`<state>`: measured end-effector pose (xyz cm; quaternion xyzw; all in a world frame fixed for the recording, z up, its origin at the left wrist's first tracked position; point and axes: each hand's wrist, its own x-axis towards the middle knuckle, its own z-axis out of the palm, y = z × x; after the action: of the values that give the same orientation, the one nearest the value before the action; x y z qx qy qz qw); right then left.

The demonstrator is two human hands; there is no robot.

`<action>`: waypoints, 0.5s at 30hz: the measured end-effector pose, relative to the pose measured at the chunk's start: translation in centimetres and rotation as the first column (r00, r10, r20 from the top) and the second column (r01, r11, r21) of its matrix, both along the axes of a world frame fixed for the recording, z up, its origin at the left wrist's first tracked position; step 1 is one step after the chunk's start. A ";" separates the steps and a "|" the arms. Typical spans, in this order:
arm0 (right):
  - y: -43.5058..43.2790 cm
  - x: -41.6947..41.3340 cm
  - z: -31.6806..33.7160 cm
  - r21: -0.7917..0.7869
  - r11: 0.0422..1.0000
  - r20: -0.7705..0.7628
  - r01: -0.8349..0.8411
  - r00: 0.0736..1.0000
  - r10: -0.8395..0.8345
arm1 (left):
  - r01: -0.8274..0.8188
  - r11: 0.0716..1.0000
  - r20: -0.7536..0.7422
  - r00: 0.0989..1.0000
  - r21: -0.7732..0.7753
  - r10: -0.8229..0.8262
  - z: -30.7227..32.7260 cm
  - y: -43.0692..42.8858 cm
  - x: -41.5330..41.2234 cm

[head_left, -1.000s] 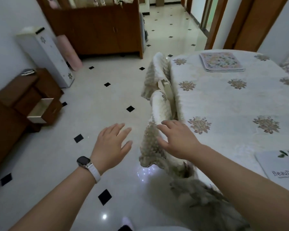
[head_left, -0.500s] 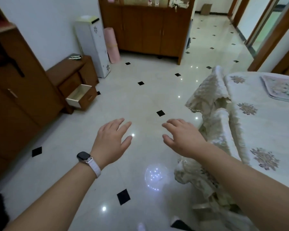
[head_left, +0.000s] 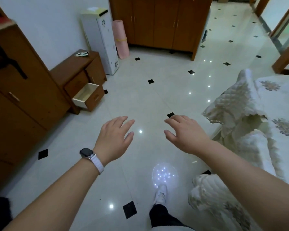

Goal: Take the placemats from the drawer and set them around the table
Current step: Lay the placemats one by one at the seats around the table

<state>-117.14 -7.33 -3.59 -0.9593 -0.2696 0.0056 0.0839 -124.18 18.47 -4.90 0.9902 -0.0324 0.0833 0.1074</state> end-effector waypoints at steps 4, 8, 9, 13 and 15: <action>0.5 6.9 0.4 0.015 1.000 -0.013 0.001 1.000 -0.001 | 0.008 1.000 -0.029 1.000 0.020 -0.007 0.8 0.0 7.0; 0.3 13.0 1.4 0.047 0.999 -0.011 0.015 1.000 -0.014 | 0.042 0.998 -0.017 0.999 0.040 -0.041 1.7 -0.2 13.6; 0.2 14.5 1.6 0.042 0.999 -0.007 0.015 1.000 -0.015 | 0.045 0.998 -0.009 0.999 0.045 -0.045 1.9 -0.2 15.1; 0.1 19.4 2.1 0.040 0.998 -0.019 0.050 0.999 -0.049 | 0.069 0.997 -0.006 0.998 0.028 -0.068 2.0 -0.2 19.9; 0.2 21.1 1.9 0.044 0.997 -0.028 0.061 0.998 -0.059 | 0.089 0.996 -0.015 0.996 0.017 -0.089 1.8 0.1 21.9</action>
<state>-96.07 -7.15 -1.72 -0.9647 -0.2396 0.0097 0.1091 -102.29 18.57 -3.06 0.9892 -0.0766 0.0710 0.1024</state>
